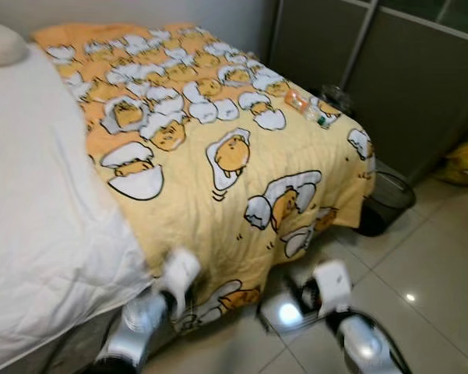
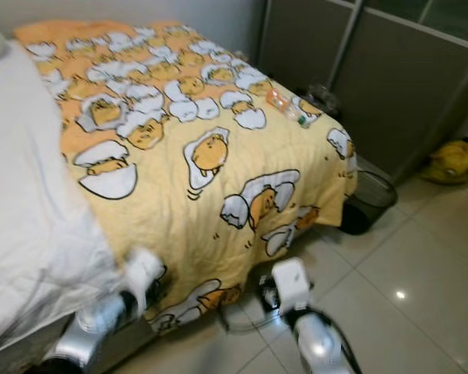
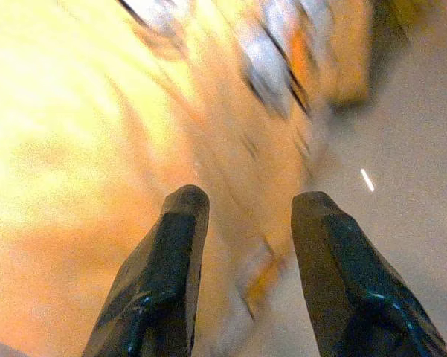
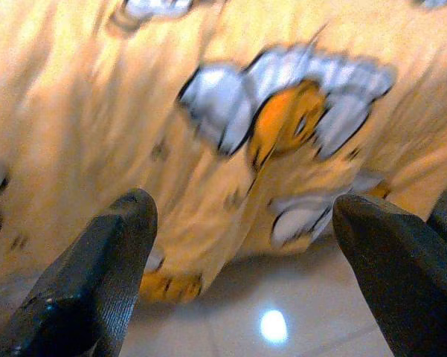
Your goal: Clean up the room
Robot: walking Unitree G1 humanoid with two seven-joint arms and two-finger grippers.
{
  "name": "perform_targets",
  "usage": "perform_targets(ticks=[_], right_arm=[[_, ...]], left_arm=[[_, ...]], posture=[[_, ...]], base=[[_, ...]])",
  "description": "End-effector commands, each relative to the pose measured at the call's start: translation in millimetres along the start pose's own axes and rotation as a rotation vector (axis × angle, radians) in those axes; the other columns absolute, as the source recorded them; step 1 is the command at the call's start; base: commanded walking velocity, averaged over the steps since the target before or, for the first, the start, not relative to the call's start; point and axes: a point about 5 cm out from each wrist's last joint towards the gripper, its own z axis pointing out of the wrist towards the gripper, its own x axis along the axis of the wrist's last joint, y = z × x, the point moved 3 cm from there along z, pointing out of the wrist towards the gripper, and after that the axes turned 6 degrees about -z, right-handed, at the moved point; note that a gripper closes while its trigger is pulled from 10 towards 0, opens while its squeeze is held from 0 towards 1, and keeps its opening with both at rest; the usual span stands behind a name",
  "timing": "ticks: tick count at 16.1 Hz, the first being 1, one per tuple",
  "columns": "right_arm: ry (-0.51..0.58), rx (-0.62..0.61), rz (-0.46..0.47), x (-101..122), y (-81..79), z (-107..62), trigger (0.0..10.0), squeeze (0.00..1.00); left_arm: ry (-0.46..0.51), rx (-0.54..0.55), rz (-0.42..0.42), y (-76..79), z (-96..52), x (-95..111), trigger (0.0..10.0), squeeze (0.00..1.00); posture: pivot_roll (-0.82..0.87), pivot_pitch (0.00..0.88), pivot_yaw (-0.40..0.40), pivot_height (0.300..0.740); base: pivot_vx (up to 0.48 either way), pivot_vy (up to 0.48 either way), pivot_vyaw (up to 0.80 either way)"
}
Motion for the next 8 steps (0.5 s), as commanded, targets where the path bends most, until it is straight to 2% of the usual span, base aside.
perform_targets(ticks=[1, 2, 3, 4, 5, 6, 8], right_arm=[[0.067, -0.136, 0.032, 17, 24.6, 2.8, 10.0, 0.0], [0.12, -0.234, 0.051, 34, 41.5, 4.2, 10.0, 0.0], [0.133, -0.258, 0.057, 38, 46.2, 4.6, 10.0, 0.0], [0.168, -0.288, 0.073, 51, 51.6, 9.7, 10.0, 0.0], [0.177, -0.29, 0.068, 54, 51.7, 11.7, 10.0, 0.0], [0.182, -0.281, 0.063, 58, 50.8, 20.6, 10.0, 0.0], [0.189, -0.27, 0.05, 64, 51.2, 26.5, 10.0, 0.0]], left_arm=[[0.145, 0.162, -0.097, -18.1, 1.1, 28, 10.0, 0.0], [0.19, 0.331, -0.254, -33.8, 3.8, 41, 10.0, 0.0], [0.194, 0.366, -0.286, -34.8, 5.1, 43, 10.0, 0.0], [0.279, 0.342, -0.274, -23.8, 16.5, 69, 10.0, 0.51], [0.293, 0.348, -0.256, -23.8, 18.7, 74, 10.0, 0.33], [0.281, 0.363, -0.274, -25.7, 25.6, 78, 10.0, 0.0], [0.271, 0.394, -0.285, -29.5, 27.0, 80, 10.0, 0.0]], posture=[[0.14, 0.0, -0.03, 0.74], [0.14, 0.0, -0.031, 0.74], [0.13, 0.0, -0.033, 0.74], [0.13, 0.0, -0.038, 0.74], [0.13, 0.0, -0.038, 0.74], [0.11, 0.0, -0.036, 0.74], [0.11, 0.0, -0.033, 0.74]], base=[[0.0, 0.0, 0.0], [0.0, -0.48, 0.0], [0.0, -0.48, 0.0], [0.0, -0.48, -0.74], [0.0, -0.48, -0.74], [0.0, -0.472, -0.74], [0.0, -0.465, -0.74]])
